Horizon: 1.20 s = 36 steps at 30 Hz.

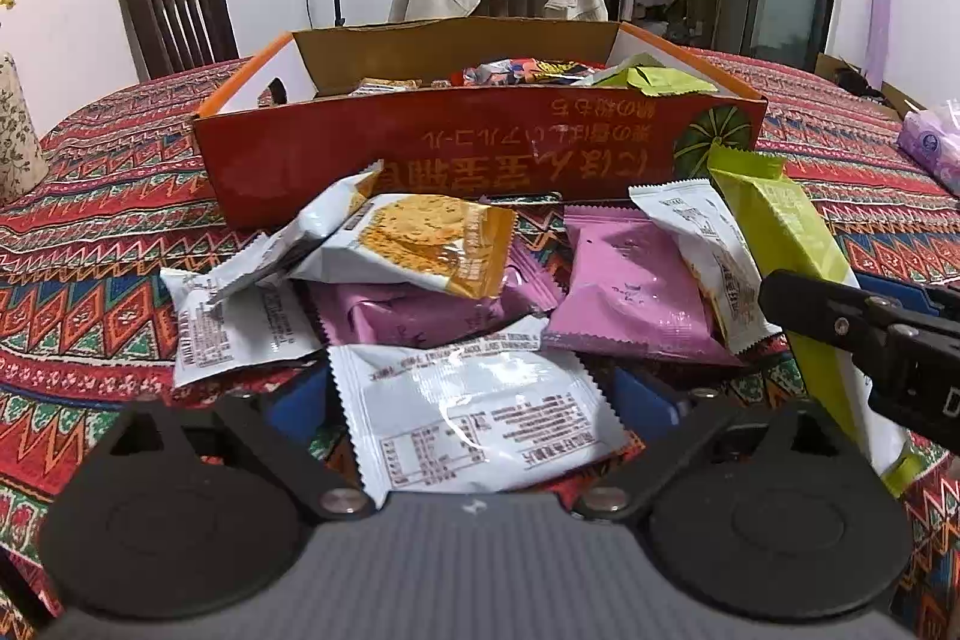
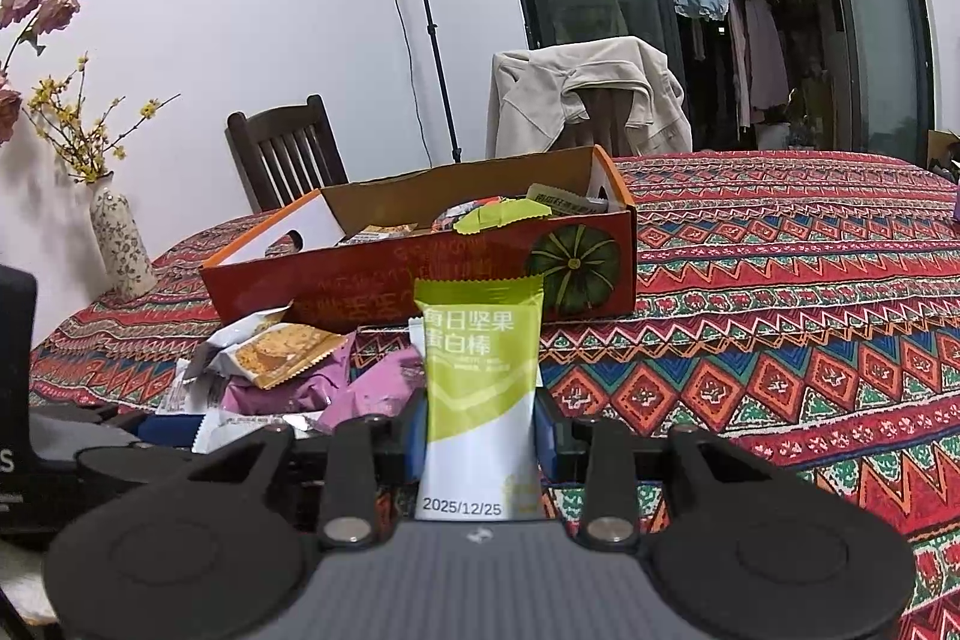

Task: Organize snacks
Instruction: 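Grasp a white sachet with the left tool while the right tool holds the green bar, then carry the green bar and white sachet into the box and open both tools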

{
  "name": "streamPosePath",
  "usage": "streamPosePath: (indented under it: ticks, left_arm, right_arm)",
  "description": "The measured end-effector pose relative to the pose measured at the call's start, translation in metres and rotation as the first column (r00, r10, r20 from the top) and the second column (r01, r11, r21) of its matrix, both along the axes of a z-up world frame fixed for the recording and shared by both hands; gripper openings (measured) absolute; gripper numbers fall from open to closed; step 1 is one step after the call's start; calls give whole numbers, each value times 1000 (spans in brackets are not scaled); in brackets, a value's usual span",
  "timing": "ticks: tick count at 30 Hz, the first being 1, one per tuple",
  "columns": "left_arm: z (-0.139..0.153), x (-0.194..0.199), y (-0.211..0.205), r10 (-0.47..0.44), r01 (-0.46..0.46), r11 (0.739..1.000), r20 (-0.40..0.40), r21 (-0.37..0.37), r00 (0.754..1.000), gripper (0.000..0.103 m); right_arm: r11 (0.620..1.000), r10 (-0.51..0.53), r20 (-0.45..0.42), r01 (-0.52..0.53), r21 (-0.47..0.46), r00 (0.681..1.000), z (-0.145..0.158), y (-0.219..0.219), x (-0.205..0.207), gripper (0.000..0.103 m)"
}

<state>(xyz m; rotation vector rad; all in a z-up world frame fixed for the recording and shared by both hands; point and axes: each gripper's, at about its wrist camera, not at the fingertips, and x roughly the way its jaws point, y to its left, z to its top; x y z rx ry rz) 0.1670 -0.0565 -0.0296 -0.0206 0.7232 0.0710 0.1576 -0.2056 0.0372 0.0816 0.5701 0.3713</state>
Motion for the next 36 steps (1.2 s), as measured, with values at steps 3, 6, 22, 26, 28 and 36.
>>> streamPosePath:
  ticks: [3,6,22,26,28,36]
  left_arm:
    - [2,-6,6,-5,5,1000,10,-5,1000,86]
    - [4,-14,11,-10,10,1000,21,-2,1000,69]
    - [12,-43,42,-22,25,999,77,-35,997,15]
    - [18,-49,45,-27,30,999,105,-34,994,12]
    - [20,-50,46,-28,32,999,112,-35,993,12]
    - [21,-37,43,-37,41,999,105,-36,994,22]
  right_arm:
    - [1000,1,1,-1,1,1000,0,0,-1,34]
    - [1000,2,3,-2,2,1000,0,0,-4,34]
    - [1000,17,12,-17,-9,1000,6,4,-17,34]
    - [1000,17,12,-17,-13,1000,6,4,-18,34]
    - [1000,19,13,-18,-14,1000,7,5,-19,34]
    - [999,26,13,-26,-21,1000,8,8,-20,35]
